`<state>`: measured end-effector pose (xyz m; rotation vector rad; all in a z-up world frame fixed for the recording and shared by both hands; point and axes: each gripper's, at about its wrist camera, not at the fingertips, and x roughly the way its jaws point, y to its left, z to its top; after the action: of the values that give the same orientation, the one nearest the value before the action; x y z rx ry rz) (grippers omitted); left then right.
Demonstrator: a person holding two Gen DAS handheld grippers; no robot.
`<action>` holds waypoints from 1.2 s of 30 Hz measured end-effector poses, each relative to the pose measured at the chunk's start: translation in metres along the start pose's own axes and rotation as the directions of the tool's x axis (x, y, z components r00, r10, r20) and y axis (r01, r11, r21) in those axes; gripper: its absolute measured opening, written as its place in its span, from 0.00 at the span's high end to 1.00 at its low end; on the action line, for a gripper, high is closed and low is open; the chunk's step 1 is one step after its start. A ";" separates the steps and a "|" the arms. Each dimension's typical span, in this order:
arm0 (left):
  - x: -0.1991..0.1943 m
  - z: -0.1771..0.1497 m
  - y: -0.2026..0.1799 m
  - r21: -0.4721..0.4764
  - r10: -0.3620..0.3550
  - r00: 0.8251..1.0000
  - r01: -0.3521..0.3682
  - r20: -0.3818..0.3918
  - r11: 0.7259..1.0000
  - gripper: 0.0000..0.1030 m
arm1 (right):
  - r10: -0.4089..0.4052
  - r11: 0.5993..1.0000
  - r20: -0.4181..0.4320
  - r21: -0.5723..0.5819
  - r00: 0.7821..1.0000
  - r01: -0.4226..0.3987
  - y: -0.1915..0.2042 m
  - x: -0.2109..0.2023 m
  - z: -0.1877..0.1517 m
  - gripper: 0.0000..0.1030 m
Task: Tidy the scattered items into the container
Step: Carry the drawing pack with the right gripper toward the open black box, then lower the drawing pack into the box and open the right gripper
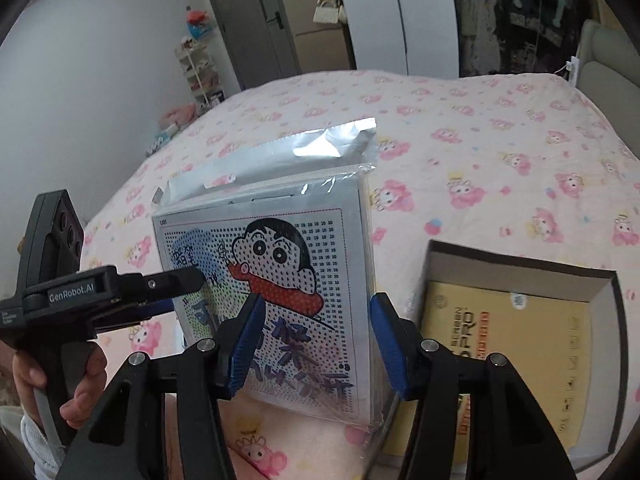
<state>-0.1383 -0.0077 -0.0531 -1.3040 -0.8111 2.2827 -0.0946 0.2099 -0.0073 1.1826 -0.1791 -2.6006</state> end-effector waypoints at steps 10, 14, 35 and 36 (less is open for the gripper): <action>-0.019 -0.001 -0.103 0.177 -0.006 0.999 -0.003 0.047 0.984 0.39 | 0.000 0.998 0.156 0.063 0.988 -0.010 -0.042 -0.075 0.014 0.51; 0.005 -0.014 -0.127 0.203 -0.023 1.000 0.026 -0.021 0.979 0.39 | -0.049 0.996 0.191 0.083 0.980 0.033 -0.064 -0.099 0.014 0.51; 0.198 -0.088 -0.149 0.367 0.299 0.891 -0.166 -0.341 0.915 0.39 | -0.173 0.925 -0.134 0.320 0.976 0.207 -0.197 -0.010 -0.059 0.50; 0.201 -0.089 -0.150 0.383 0.321 0.885 -0.183 -0.337 0.906 0.39 | -0.161 0.924 -0.151 0.323 0.975 0.203 -0.201 -0.003 -0.061 0.50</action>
<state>-0.1525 0.2492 -0.1206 -1.6961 -0.0986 2.1061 -0.0865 0.4024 -0.0902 1.5370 -0.5319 -2.7196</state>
